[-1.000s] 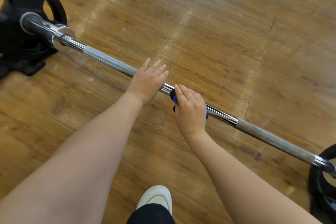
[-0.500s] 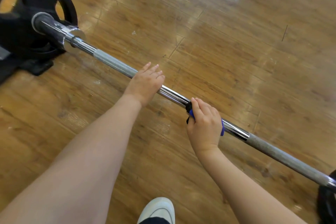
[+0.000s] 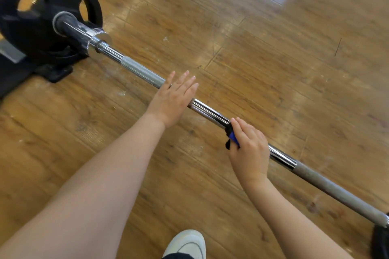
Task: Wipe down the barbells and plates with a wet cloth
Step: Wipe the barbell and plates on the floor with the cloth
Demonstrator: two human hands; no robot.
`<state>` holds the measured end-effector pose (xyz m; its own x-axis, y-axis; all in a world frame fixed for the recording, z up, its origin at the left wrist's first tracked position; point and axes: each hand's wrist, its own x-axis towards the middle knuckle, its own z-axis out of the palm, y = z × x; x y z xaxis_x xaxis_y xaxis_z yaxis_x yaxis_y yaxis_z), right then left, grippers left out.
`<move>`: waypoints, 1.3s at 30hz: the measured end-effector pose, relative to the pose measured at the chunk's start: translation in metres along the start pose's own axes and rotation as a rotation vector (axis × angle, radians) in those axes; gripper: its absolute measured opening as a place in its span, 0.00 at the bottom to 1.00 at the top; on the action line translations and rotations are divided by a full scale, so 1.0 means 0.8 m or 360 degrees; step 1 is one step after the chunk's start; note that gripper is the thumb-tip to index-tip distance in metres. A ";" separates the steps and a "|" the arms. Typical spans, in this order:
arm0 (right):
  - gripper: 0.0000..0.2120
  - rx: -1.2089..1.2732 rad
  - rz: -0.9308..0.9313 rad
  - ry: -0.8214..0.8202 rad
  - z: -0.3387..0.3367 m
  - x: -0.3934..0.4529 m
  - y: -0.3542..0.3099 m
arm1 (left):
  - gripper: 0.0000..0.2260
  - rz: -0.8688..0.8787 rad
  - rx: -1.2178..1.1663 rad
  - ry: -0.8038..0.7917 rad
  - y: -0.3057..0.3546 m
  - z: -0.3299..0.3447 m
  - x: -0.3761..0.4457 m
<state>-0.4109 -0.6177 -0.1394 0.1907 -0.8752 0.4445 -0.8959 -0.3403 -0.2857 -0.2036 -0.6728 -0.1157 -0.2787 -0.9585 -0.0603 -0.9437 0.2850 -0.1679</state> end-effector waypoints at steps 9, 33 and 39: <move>0.18 0.0026 0.0033 -0.0034 0.036 0.038 -0.056 | 0.26 -0.0053 0.0115 -0.0002 0.004 -0.010 -0.009; 0.22 -0.0107 -0.0042 -0.0061 -0.043 -0.037 0.059 | 0.27 -0.0081 0.0267 -0.0187 0.052 -0.029 -0.026; 0.23 -0.0087 0.0116 -0.0027 -0.059 -0.046 0.063 | 0.26 -0.0011 0.0345 -0.0206 0.048 -0.037 -0.024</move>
<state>-0.4820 -0.5862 -0.1304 0.1305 -0.9029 0.4095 -0.9282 -0.2564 -0.2696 -0.2396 -0.6435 -0.0920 -0.2338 -0.9551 -0.1818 -0.8814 0.2871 -0.3752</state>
